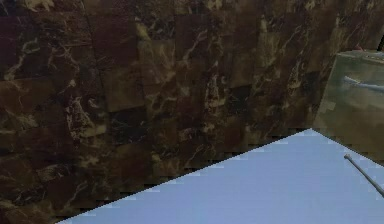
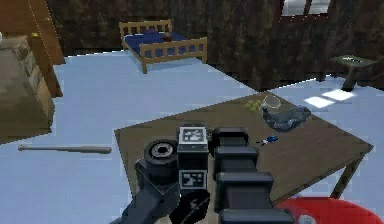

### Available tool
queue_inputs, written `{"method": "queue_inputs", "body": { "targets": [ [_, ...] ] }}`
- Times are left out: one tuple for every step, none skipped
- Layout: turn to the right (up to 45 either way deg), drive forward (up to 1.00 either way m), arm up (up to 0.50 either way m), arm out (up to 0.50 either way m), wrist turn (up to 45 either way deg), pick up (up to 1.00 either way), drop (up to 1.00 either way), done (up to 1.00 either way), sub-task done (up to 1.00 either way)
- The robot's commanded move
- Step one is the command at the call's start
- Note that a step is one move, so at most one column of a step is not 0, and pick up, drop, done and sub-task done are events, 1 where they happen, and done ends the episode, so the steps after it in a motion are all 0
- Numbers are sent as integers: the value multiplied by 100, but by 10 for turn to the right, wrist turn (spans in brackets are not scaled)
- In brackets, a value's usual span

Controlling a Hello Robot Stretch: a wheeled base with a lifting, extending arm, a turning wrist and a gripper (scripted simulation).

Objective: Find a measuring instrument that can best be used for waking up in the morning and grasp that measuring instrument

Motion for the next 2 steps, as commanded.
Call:
{"method": "queue_inputs", "body": {
  "targets": [
    [0,0,0,0,450,0,0,0,0],
    [0,0,0,0,450,0,0,0,0]
  ]
}}
